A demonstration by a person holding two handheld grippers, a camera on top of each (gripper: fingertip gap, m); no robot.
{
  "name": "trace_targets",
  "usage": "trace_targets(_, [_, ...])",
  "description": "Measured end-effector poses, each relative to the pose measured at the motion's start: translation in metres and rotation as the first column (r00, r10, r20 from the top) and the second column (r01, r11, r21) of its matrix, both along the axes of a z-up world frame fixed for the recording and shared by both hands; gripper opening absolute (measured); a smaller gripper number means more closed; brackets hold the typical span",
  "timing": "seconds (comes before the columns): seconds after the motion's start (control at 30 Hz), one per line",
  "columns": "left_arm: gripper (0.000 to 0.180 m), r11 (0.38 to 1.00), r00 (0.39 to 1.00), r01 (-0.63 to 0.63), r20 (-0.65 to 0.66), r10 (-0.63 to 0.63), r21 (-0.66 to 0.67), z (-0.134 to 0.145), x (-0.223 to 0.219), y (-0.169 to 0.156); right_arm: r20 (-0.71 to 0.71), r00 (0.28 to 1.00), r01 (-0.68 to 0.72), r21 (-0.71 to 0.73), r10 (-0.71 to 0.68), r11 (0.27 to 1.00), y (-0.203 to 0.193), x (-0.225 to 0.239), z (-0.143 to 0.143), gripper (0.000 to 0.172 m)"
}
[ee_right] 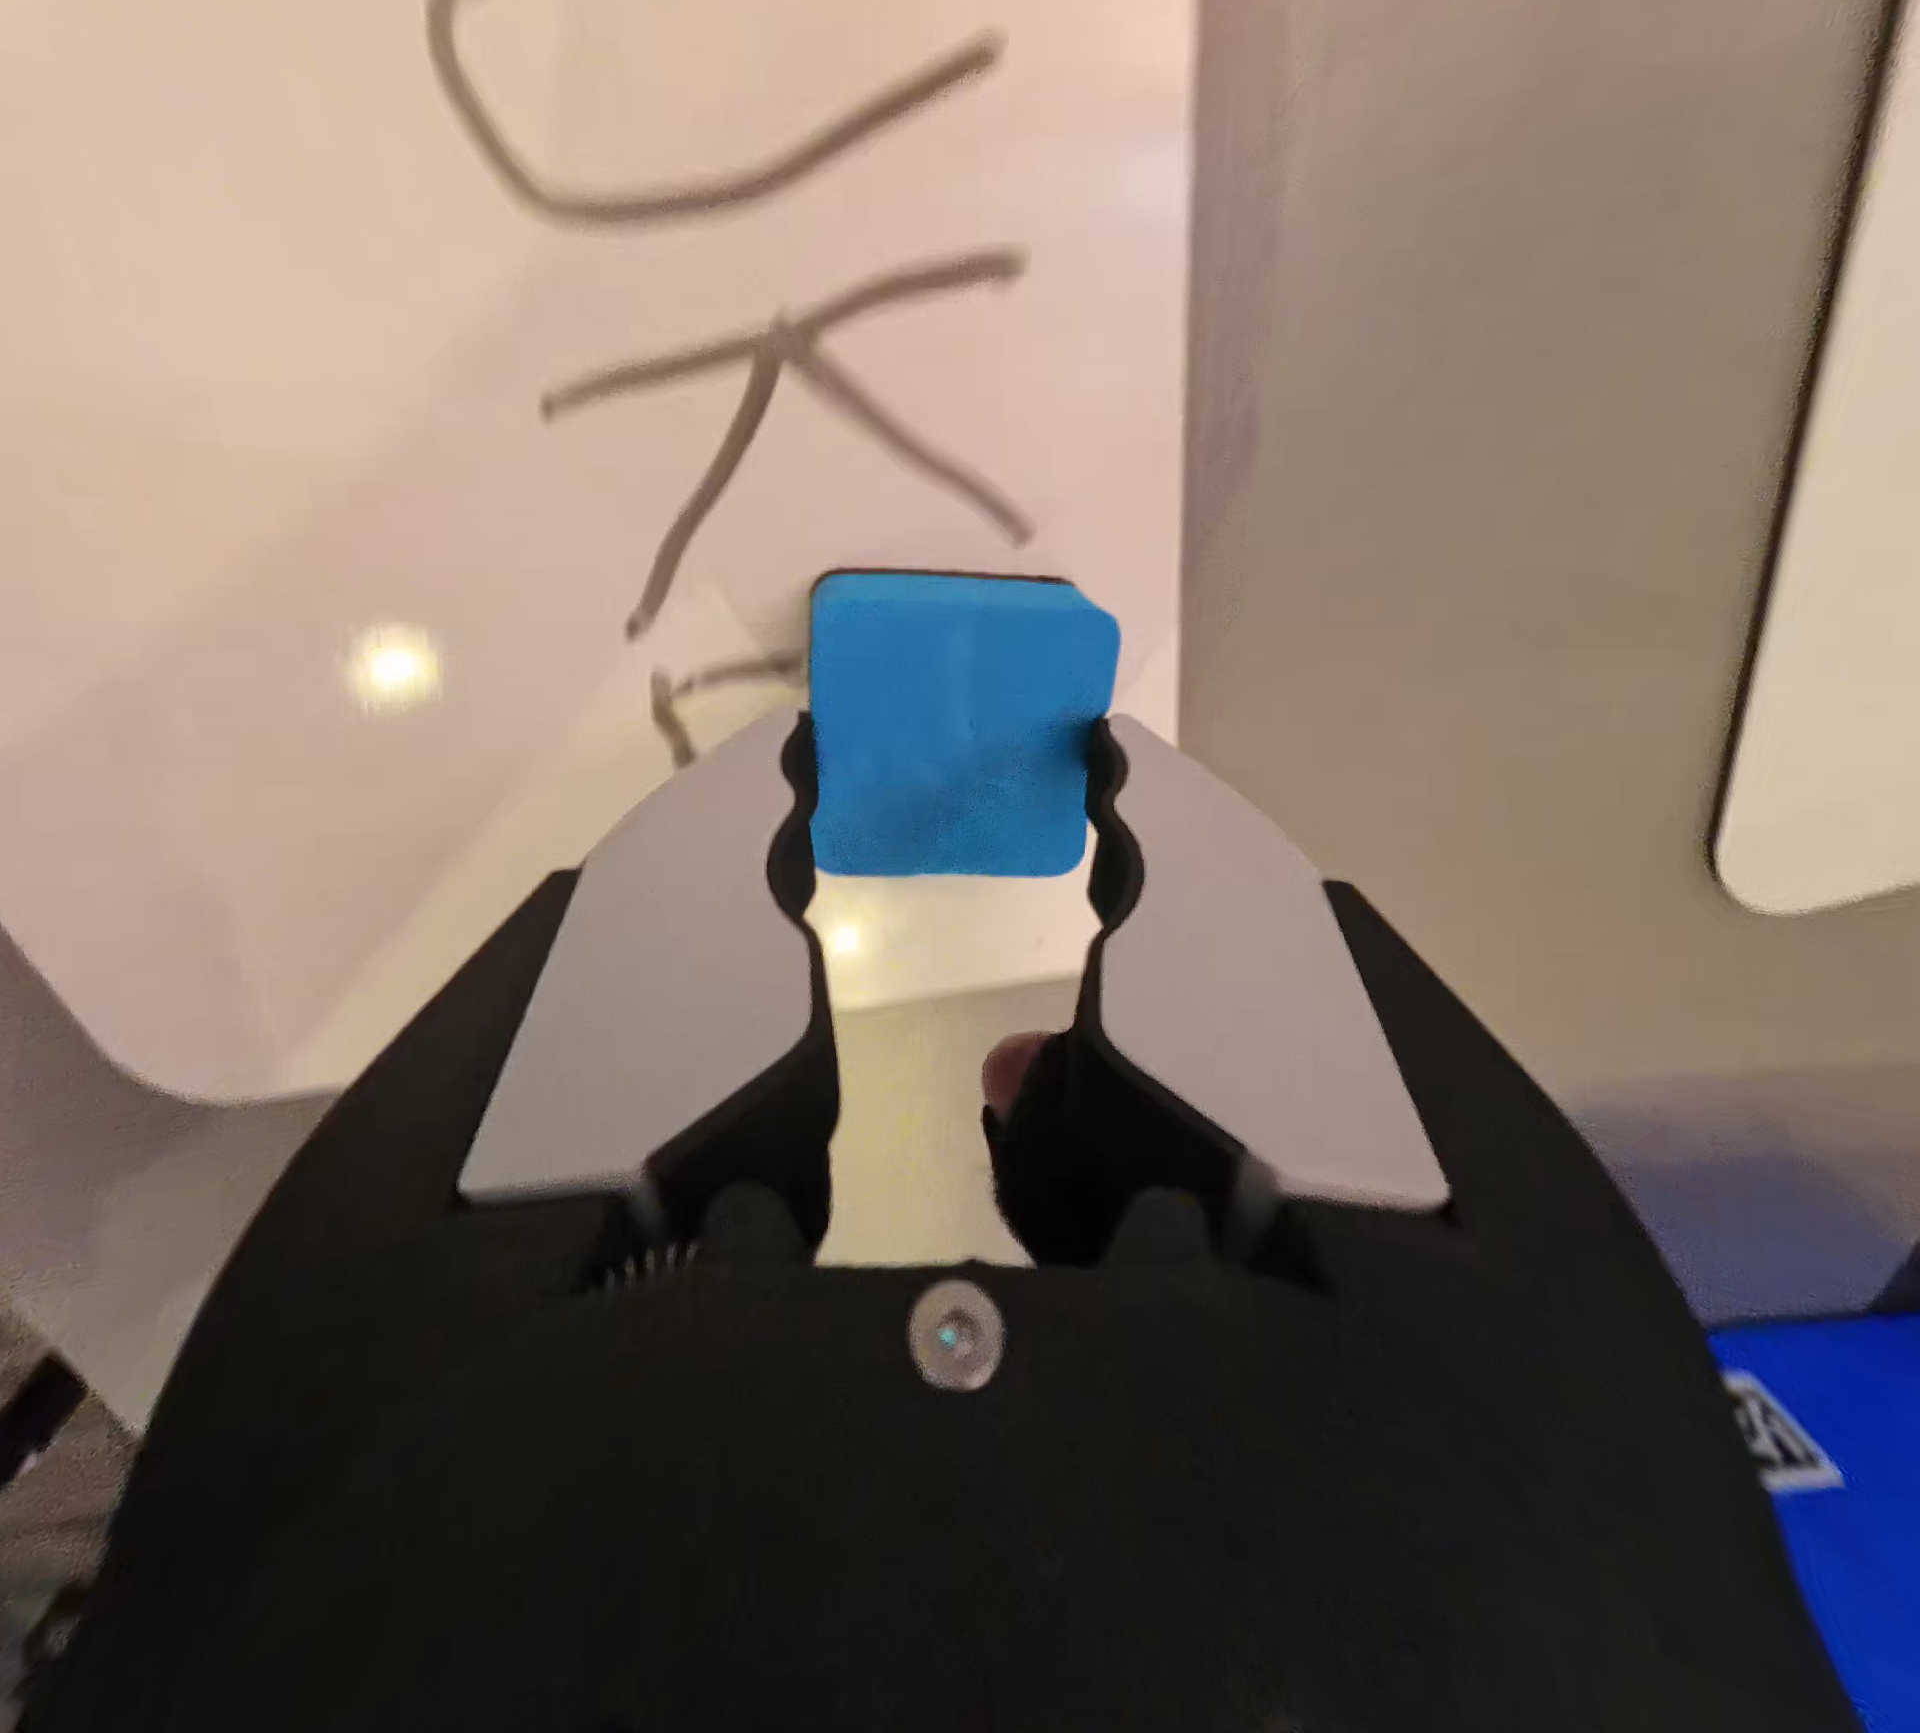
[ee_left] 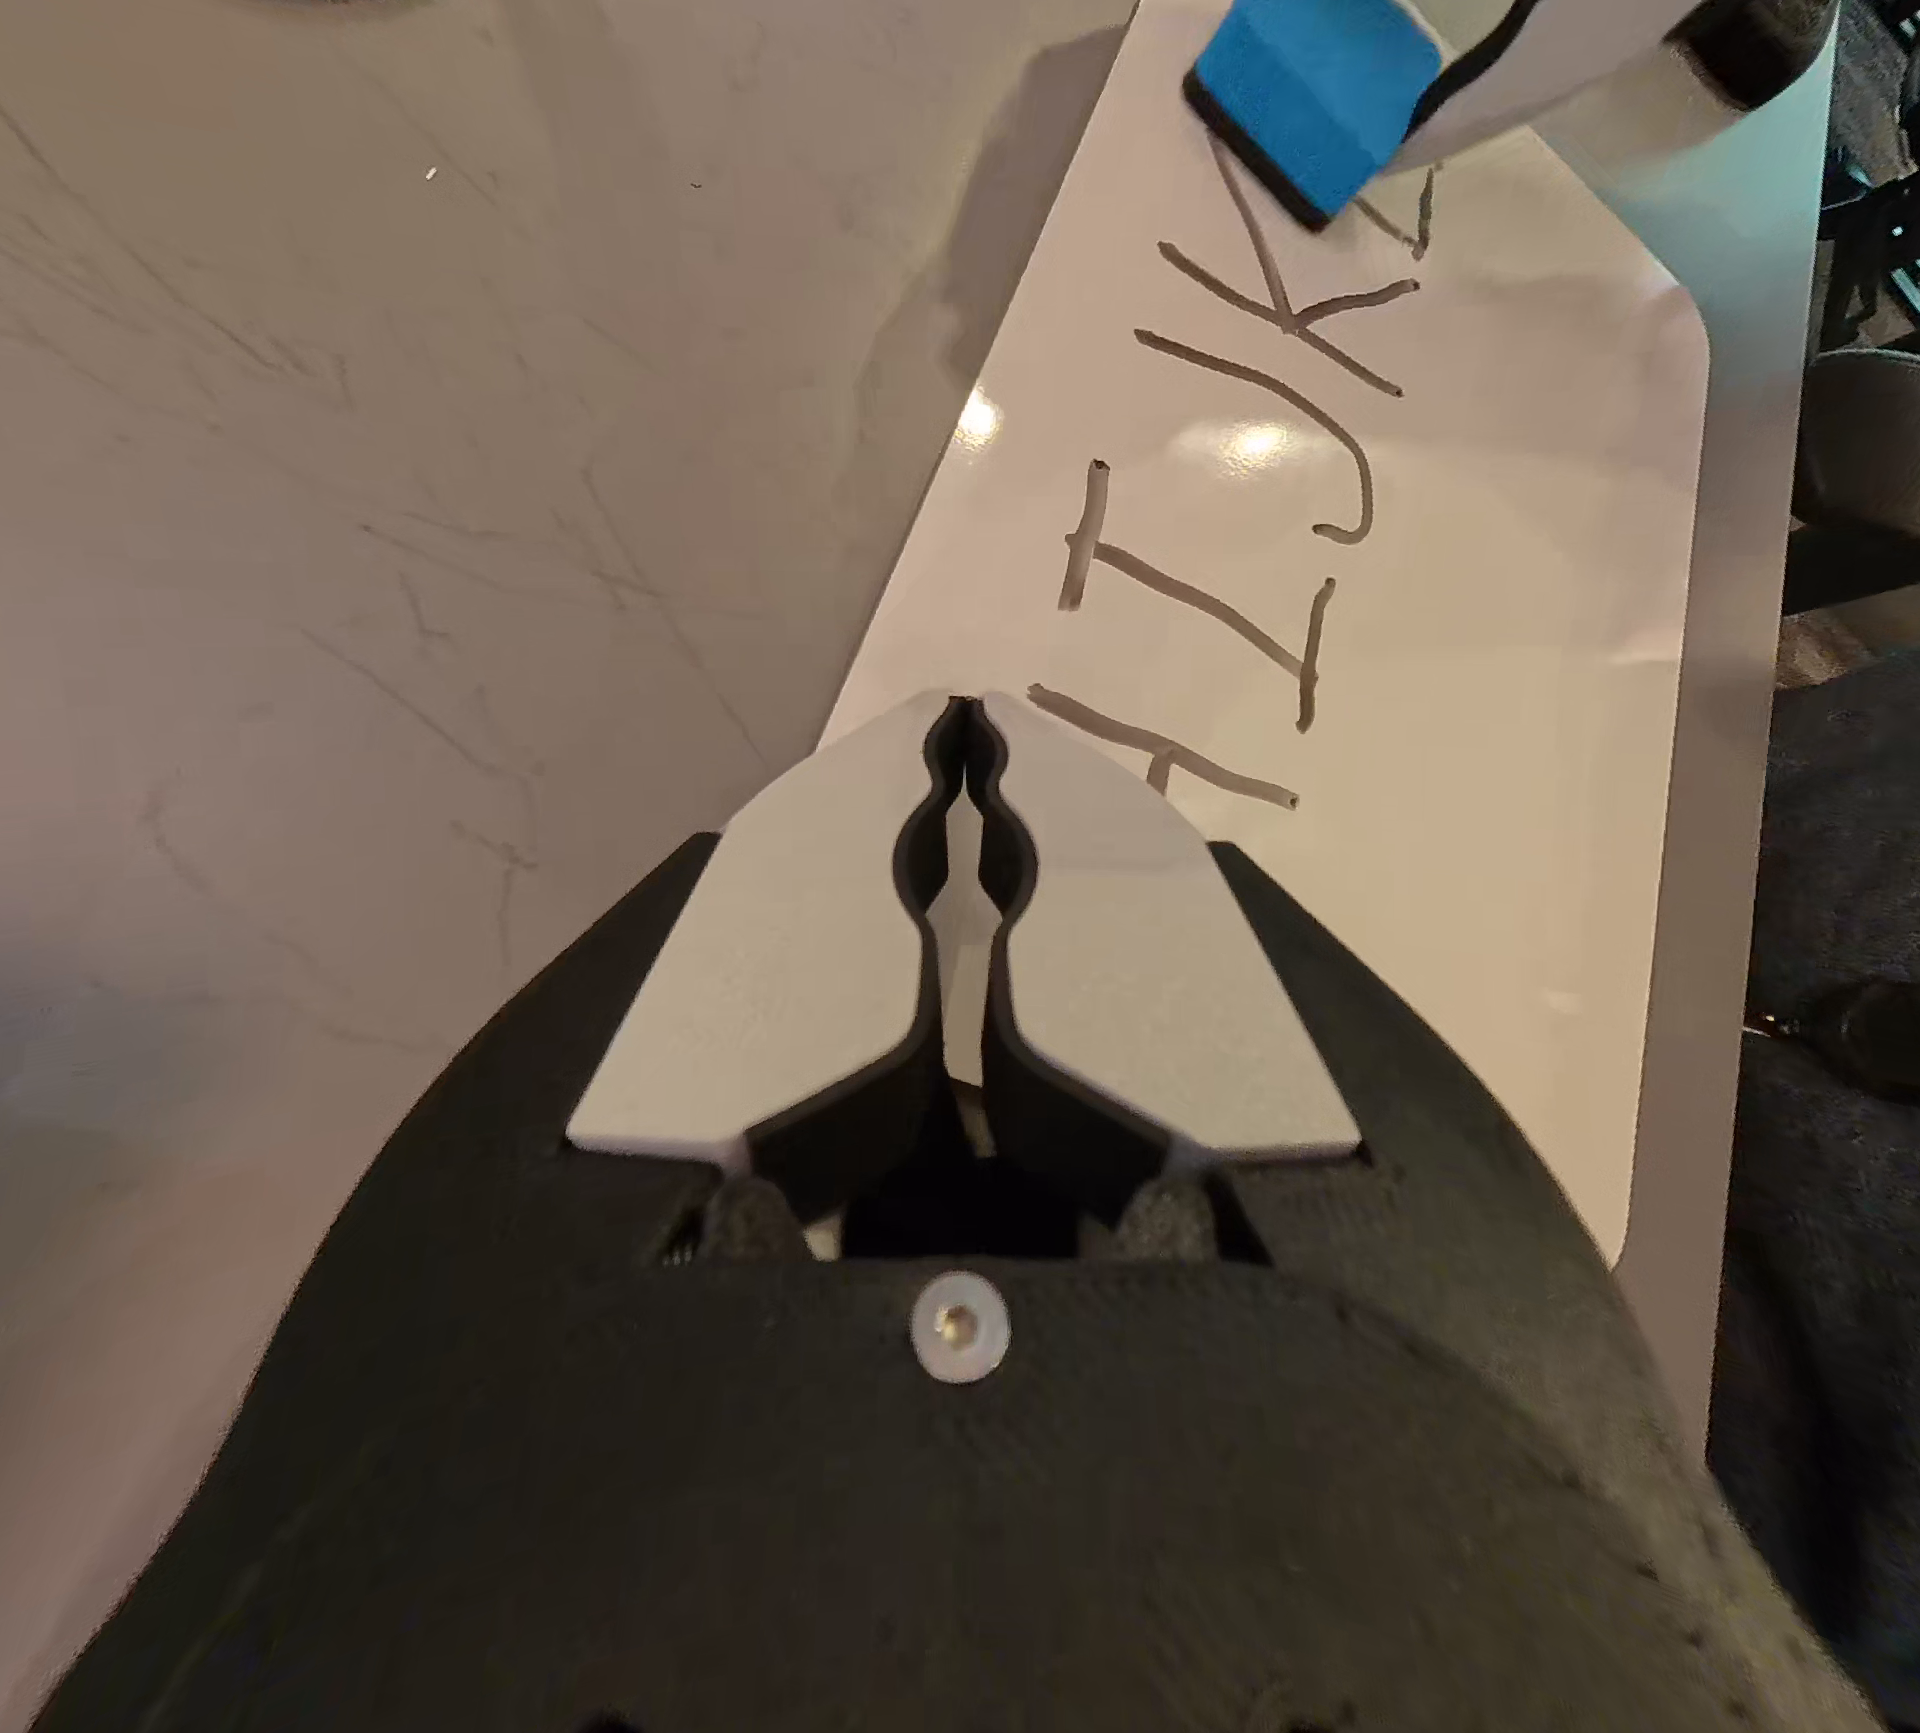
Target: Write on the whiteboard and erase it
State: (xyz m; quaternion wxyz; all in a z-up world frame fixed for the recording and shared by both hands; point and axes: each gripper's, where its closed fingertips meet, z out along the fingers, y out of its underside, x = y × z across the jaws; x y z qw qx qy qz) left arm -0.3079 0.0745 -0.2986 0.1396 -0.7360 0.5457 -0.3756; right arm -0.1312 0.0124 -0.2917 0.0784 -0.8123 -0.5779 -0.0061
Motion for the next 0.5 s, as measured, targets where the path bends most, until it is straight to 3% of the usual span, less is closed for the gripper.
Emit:
trace_targets(0.03, [0.001, 1.0, 1.0, -0.002, 0.001, 0.002, 0.0, 0.0, 0.0, 0.0, -0.025, 0.999, -0.023, 0.015, 0.023, 1.0, 0.004, -0.012, 0.0, 0.051])
trace_targets(0.13, [0.001, 1.0, 1.0, -0.007, 0.003, 0.007, 0.002, 0.0, 0.0, 0.001, -0.025, 0.992, -0.127, -0.011, 0.127, 0.992, -0.014, -0.021, 0.0, 0.051])
trace_targets(0.2, [0.001, 1.0, 1.0, -0.008, 0.003, 0.008, 0.001, 0.0, 0.0, 0.001, 0.025, 0.999, -0.038, -0.002, 0.038, 0.999, 0.001, 0.0, 0.0, 0.052])
trace_targets(0.27, [0.001, 1.0, 1.0, -0.015, 0.002, 0.015, 0.006, 0.0, 0.0, 0.002, -0.012, 0.999, -0.045, 0.015, 0.045, 0.999, 0.005, -0.013, 0.0, 0.051])
trace_targets(0.37, [0.001, 1.0, 1.0, -0.022, 0.003, 0.022, 0.01, 0.0, 0.0, 0.002, 0.038, 0.98, -0.191, -0.072, 0.194, 0.979, -0.05, -0.017, 0.001, 0.051])
trace_targets(0.5, [0.001, 1.0, 1.0, -0.024, 0.003, 0.024, 0.008, 0.0, 0.0, 0.003, 0.054, 0.996, -0.07, 0.009, 0.07, 0.997, -0.038, -0.002, 0.0, 0.051])
